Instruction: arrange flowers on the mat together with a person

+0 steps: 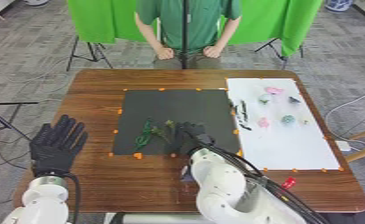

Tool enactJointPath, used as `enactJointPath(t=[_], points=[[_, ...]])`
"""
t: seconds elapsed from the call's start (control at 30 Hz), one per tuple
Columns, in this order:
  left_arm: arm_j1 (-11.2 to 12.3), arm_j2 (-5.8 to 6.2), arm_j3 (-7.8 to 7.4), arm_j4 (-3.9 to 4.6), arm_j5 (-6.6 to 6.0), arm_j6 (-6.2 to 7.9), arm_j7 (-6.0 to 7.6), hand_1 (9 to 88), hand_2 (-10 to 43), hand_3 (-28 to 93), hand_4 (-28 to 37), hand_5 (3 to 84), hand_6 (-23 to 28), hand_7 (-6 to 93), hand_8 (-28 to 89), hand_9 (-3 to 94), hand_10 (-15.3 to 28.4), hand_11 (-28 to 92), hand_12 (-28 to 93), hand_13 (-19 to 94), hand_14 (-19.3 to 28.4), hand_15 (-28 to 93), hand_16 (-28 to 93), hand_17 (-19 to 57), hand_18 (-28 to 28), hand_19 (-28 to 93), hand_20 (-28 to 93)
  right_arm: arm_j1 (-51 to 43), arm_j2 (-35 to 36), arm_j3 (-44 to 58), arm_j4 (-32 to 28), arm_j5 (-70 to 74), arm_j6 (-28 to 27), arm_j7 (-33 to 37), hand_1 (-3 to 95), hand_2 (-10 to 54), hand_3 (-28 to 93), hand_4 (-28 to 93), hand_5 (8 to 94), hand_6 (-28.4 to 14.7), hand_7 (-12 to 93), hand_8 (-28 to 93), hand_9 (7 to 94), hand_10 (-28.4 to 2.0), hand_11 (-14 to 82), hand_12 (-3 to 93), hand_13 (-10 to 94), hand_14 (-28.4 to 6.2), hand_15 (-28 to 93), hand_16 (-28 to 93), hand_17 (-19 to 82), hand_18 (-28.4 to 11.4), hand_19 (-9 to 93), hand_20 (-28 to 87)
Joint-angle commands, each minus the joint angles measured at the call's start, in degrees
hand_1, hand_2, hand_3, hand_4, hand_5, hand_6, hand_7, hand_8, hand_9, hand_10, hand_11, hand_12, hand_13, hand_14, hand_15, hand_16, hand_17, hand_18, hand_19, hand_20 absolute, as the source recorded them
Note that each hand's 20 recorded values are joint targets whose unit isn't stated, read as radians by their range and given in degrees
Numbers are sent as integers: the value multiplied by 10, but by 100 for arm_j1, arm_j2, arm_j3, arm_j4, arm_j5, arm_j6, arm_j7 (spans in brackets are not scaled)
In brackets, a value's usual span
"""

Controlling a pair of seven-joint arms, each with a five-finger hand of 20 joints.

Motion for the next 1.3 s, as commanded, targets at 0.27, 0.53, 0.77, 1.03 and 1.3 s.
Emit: enactJointPath(t=[0.27,0.53,0.77,1.03,1.3], points=[[76,-61,7,37,-451,44,127,288,149,770,-283,503,94,197,-117,429,139,258,71,328,173,422,-102,-69,169,438,117,-226,-84,-127,83,121,193,268,398,-76,722,-229,779,-36,356,145,772,-174,488,362,660,-174,603,252,181,-269,681,161],[71,36,37,44,-678,44,271,288,150,771,-283,506,95,201,-118,434,141,261,72,332,173,424,-105,-62,163,435,114,-303,-59,-75,-24,201,51,273,360,-55,730,-214,779,-35,376,-3,768,-178,486,359,653,-178,607,245,172,-272,683,148],[48,-1,5,46,-674,76,213,287,151,773,-283,507,95,202,-118,437,142,263,72,330,173,423,-107,-60,159,432,110,-343,-34,-68,-53,146,-23,314,334,-79,725,-203,776,-38,386,-90,763,-181,484,360,648,-180,609,242,165,-274,678,148],[54,-7,13,50,-690,89,186,288,151,774,-283,508,95,205,-119,439,141,265,72,331,173,425,-107,-62,160,433,109,-407,-35,-56,-11,26,-78,331,394,-95,696,-241,752,-39,372,122,747,-180,498,363,642,-178,613,241,164,-273,676,161],[7,-17,17,73,-703,58,140,292,146,775,-283,508,96,207,-120,439,142,267,73,331,173,425,-107,-63,161,435,109,-475,-64,-53,69,-94,-46,330,350,-95,686,-250,743,-42,413,-99,735,-183,505,365,631,-180,618,241,163,-275,679,168]])
